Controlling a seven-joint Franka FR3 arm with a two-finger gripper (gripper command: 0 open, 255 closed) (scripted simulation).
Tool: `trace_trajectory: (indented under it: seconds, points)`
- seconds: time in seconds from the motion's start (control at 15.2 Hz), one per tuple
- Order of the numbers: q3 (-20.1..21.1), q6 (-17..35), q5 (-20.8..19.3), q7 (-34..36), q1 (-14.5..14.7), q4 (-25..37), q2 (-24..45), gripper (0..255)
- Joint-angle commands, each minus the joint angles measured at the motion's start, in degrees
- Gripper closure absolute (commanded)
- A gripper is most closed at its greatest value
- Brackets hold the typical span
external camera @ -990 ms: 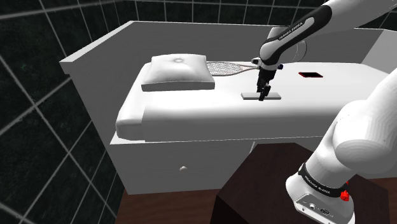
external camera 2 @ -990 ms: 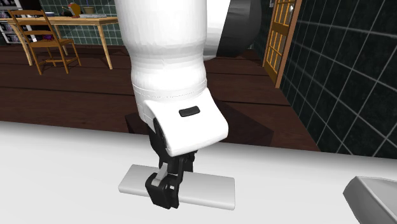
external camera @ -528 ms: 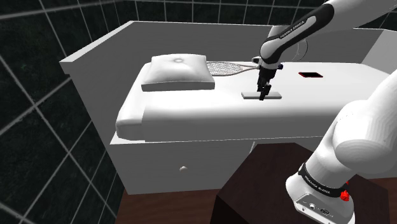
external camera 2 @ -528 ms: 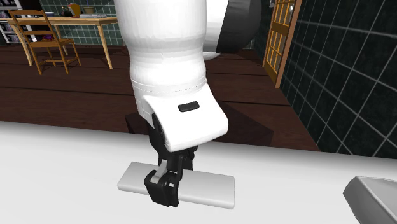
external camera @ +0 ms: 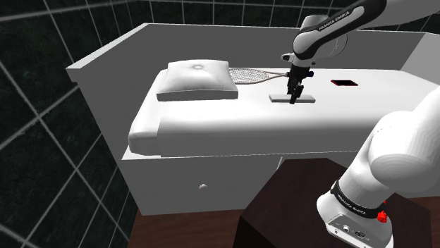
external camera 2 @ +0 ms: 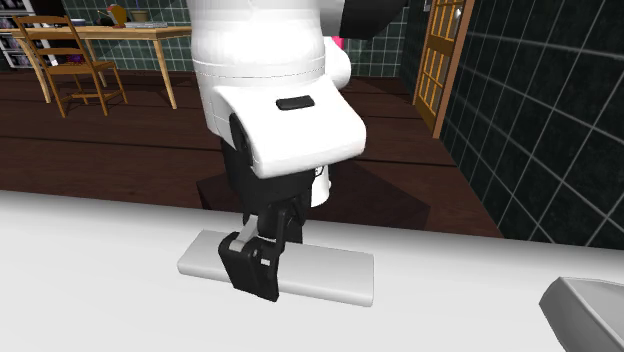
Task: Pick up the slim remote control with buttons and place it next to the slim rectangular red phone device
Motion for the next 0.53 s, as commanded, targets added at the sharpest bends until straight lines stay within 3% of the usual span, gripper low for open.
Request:
trace_trajectory:
  seconds: [0.0, 0.46]
  points:
    - [0.44, -1.90, -0.40, 0.39, -0.15, 0.92, -1.06, 255]
    - [0.64, -6.95, -1.48, -0.21, -1.10, 3.71, -3.67, 255]
